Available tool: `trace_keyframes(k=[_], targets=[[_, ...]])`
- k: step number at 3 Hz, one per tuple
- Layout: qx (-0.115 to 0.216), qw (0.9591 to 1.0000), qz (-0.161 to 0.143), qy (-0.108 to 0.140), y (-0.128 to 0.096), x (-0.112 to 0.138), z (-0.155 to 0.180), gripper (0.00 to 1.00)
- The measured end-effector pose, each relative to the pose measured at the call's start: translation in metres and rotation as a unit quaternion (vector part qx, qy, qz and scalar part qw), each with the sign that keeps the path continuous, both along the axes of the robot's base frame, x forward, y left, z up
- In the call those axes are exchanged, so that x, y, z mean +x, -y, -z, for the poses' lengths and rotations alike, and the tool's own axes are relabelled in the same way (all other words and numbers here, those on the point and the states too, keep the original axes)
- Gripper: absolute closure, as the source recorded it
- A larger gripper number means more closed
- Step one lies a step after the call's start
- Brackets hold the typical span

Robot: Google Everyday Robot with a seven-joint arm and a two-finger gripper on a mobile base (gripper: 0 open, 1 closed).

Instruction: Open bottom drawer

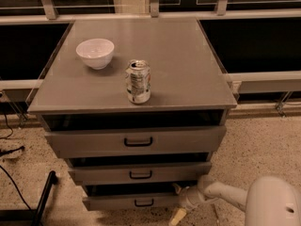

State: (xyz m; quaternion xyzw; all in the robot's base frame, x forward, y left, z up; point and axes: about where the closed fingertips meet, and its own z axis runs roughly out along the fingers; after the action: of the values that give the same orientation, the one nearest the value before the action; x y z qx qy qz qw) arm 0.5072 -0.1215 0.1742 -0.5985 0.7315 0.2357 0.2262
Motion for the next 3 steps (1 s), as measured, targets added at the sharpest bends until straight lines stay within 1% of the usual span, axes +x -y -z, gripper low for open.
trace_keyframes(k=[1,2,3], targets=[[0.000,1.0000,0.000,0.000,0.0000,0.0000,-0.0034,0.00],[-0.001,0.9997,0.007,-0.022,0.0036,-0.0098,-0.0031,0.00],[-0.001,0.9997,0.007,-0.022,0.0036,-0.0098,-0.0074,0.00]])
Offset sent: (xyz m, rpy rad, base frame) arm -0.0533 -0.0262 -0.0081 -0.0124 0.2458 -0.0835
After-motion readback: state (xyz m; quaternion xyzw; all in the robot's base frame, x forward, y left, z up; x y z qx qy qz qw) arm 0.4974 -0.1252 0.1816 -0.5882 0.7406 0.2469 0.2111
